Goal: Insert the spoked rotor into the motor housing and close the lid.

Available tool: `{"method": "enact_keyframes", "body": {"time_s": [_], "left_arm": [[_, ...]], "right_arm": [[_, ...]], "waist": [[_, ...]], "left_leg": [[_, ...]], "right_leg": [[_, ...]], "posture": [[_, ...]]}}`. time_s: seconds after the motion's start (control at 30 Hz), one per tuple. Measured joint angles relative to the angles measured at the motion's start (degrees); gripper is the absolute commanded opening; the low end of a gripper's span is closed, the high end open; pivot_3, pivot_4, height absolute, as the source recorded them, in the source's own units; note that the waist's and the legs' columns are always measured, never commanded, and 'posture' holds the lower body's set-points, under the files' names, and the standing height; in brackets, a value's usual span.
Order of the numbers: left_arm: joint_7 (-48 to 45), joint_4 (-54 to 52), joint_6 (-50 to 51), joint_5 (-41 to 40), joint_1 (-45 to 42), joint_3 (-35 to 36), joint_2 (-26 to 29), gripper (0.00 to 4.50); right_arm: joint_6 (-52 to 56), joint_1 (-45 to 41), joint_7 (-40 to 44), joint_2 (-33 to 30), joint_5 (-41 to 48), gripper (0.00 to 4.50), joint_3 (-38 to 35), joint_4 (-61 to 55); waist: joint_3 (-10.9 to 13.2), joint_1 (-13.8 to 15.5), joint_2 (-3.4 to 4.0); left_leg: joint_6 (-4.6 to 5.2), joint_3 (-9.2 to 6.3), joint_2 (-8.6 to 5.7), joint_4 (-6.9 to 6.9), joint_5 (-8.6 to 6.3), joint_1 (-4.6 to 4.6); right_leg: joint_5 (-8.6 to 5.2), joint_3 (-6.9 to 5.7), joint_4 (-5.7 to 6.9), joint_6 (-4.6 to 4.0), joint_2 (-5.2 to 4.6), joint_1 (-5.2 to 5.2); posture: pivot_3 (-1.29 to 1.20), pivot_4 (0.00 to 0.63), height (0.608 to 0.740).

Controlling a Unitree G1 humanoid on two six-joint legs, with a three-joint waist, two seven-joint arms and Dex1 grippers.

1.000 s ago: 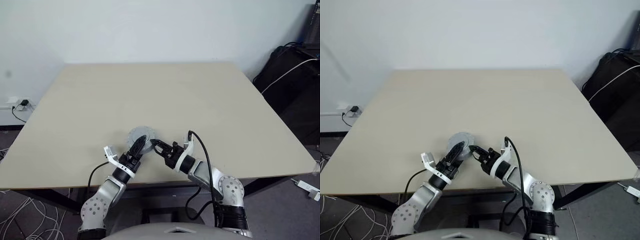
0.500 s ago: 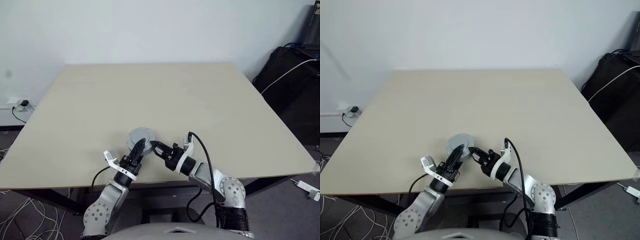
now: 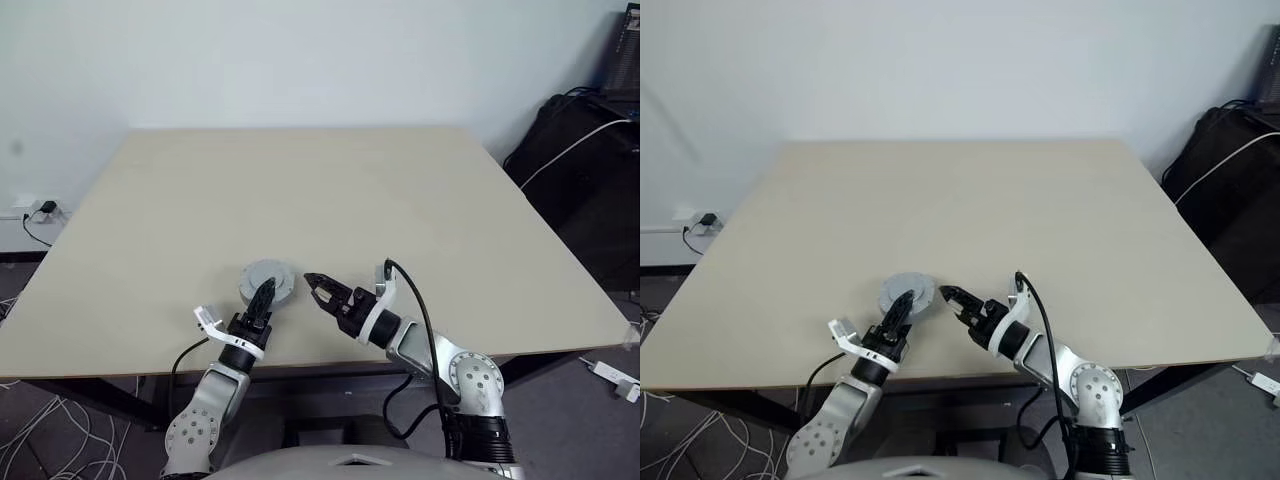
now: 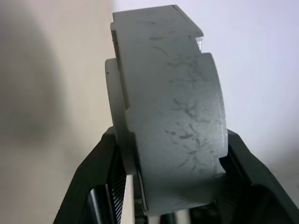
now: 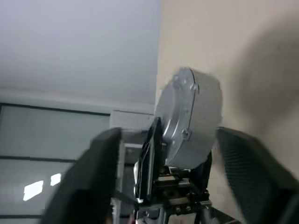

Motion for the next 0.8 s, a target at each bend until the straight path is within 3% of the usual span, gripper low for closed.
{"method": "enact_keyframes", "body": {"time_s": [0.03, 0.17, 0.33, 0.5, 0.8], "left_arm": [[0.2, 0.1, -0.2, 0.1, -0.1, 0.0, 0.0, 2.07], [0.7, 0.9, -0.4, 0.5, -0.9, 0.1, 0.0, 2.07], [3.2, 3.2, -0.8, 2.3, -4.4, 0.9, 0.1, 2.07], [5.3, 9.2, -1.7, 4.6, -12.4, 4.9, -0.2, 2.07], [7.4, 29.3, -5.8, 11.7, -31.7, 14.4, -1.1, 2.07]], "right_arm": [[-0.2, 0.6, 0.1, -0.7, -0.8, 4.48, -0.1, -0.5], [-2.4, 2.7, 2.3, -4.1, -8.2, 4.50, 0.7, -2.8], [-13.9, 5.8, 10.0, -13.0, -32.1, 4.50, 8.3, -7.2], [-29.0, 9.1, 18.6, -15.6, -50.4, 4.50, 14.2, -7.4], [-36.9, 13.4, 24.2, -15.8, -61.4, 4.50, 15.2, -7.1]], "waist": [[0.0, 0.2, -0.01], [0.0, 0.6, -0.02], [0.0, 1.1, -0.04], [-0.1, 1.5, -0.10], [-0.1, 2.5, -0.51]], "left_leg": [[0.00, 0.00, 0.00, 0.01, 0.00, 0.00], [0.04, 0.00, -0.01, 0.17, -0.02, -0.02], [0.08, 0.02, -0.01, 0.42, -0.04, -0.06], [0.09, 0.01, 0.03, 0.62, 0.00, -0.03], [-0.04, 0.02, -0.01, 0.81, 0.19, -0.06]], "right_leg": [[0.00, 0.00, 0.00, 0.00, -0.01, 0.00], [0.01, 0.00, 0.00, 0.02, -0.02, 0.04], [0.09, 0.00, 0.03, 0.13, -0.01, 0.10], [0.18, 0.03, 0.17, 0.24, 0.12, 0.13], [0.32, 0.08, 0.23, 0.41, 0.09, 0.17]], "posture": [[0.00, 0.000, 0.740], [0.00, 0.000, 0.740], [0.00, 0.000, 0.740], [0.00, 0.000, 0.740], [0.00, 0.000, 0.740]]}}
